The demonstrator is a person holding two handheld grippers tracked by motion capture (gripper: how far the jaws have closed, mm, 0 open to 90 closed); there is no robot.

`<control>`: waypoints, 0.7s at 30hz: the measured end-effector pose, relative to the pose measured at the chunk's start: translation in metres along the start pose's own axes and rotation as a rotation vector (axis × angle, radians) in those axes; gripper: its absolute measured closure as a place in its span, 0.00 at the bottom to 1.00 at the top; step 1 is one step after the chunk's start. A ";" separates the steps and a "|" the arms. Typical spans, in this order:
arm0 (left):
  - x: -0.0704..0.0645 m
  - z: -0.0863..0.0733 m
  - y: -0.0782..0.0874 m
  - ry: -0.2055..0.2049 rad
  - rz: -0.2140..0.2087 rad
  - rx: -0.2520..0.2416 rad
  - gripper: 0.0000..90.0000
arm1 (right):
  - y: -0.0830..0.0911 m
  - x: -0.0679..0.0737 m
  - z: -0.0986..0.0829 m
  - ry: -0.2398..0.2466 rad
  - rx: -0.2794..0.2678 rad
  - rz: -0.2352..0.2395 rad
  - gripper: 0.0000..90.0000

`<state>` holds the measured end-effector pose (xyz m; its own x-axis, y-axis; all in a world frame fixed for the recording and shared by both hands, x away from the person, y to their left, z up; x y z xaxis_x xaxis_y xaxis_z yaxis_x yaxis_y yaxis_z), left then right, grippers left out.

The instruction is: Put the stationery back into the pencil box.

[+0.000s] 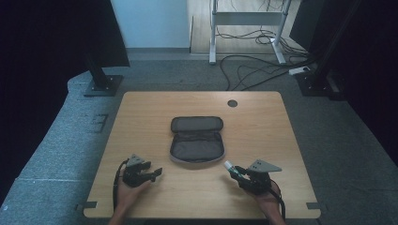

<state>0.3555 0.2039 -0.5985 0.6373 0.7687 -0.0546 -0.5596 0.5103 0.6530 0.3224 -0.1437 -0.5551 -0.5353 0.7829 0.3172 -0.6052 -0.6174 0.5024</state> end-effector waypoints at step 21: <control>-0.002 0.000 -0.001 -0.005 -0.007 0.002 0.39 | -0.010 0.009 0.034 0.002 -0.055 0.032 0.73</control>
Point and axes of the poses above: each handheld gripper's, and its own axes: y roughly backward along the jaws, z roughly out of its top, x roughly to its left, the point moved 8 cm from there along -y, roughly forward along the jaws, and after that the axes turned 11 degrees about -y, right-handed, at the moved point
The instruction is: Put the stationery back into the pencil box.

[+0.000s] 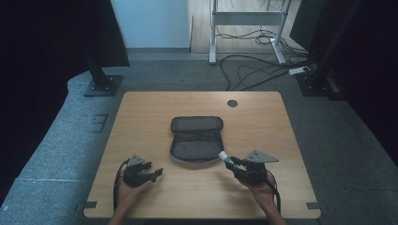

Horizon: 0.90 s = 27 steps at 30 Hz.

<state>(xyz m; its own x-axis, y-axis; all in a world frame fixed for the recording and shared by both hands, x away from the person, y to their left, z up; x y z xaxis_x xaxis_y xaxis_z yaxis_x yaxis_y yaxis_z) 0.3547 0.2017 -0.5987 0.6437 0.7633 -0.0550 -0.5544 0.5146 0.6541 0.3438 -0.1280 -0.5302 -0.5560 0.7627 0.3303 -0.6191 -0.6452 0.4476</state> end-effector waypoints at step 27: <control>-0.003 0.001 -0.001 0.001 -0.017 0.001 0.39 | -0.042 0.016 0.044 -0.007 -0.026 0.054 0.73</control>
Point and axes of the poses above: each handheld gripper's, and its own axes: y roughly backward along the jaws, z roughly out of its top, x roughly to its left, the point moved 8 cm from there along -y, roughly forward along the jaws, and after that the axes turned 11 degrees about -y, right-handed, at the moved point
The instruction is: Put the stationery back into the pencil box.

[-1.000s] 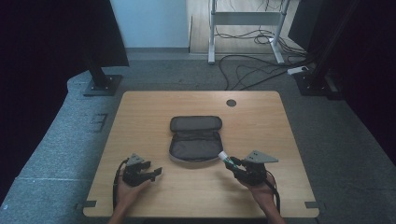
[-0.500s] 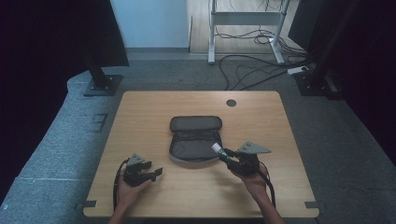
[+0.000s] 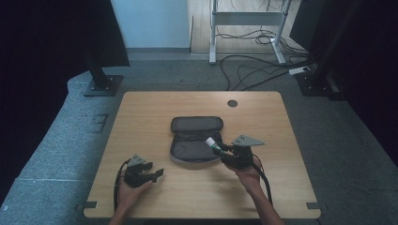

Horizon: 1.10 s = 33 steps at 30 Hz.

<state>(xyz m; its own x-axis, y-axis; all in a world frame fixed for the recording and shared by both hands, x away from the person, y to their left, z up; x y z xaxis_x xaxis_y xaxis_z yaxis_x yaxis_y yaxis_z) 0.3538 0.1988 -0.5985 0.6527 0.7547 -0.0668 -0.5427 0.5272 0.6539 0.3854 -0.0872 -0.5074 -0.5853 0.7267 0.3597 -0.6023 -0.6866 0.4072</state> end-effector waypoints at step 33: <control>0.001 -0.001 0.001 0.002 -0.003 0.000 0.39 | -0.066 0.002 0.007 0.059 0.090 -0.007 0.73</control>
Point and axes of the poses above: each handheld gripper's, and its own axes: y roughly backward along the jaws, z roughly out of its top, x roughly to its left, the point moved 8 cm from there along -y, roughly forward along the jaws, and after that the axes turned 11 degrees about -y, right-handed, at the moved point
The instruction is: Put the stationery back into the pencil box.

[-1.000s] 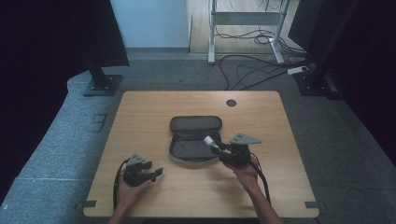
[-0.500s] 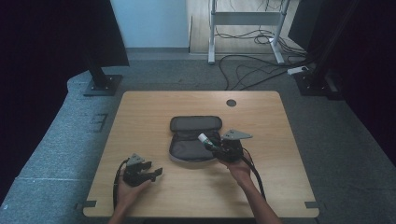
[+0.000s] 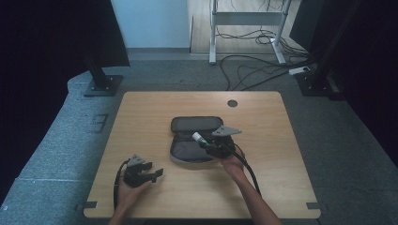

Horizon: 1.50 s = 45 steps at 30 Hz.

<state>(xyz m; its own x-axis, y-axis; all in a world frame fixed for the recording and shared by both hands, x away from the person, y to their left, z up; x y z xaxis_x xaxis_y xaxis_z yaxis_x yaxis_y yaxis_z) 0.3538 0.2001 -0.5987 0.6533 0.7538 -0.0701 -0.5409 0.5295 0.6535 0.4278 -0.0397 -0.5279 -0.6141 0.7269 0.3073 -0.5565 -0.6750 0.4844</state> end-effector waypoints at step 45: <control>0.000 0.000 0.000 0.004 0.001 -0.002 0.39 | 0.051 -0.017 -0.035 -0.028 -0.047 -0.057 0.51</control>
<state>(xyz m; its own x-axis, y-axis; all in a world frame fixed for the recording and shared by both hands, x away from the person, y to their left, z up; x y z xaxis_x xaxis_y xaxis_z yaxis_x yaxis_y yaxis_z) 0.3537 0.2002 -0.5989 0.6504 0.7561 -0.0722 -0.5426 0.5291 0.6524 0.3906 -0.0913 -0.5370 -0.5650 0.7674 0.3031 -0.6163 -0.6368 0.4633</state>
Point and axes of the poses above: each handheld gripper's, and its own axes: y roughly backward along the jaws, z roughly out of its top, x roughly to its left, the point moved 8 cm from there along -y, roughly forward along the jaws, and after that the axes turned 11 degrees about -y, right-handed, at the moved point
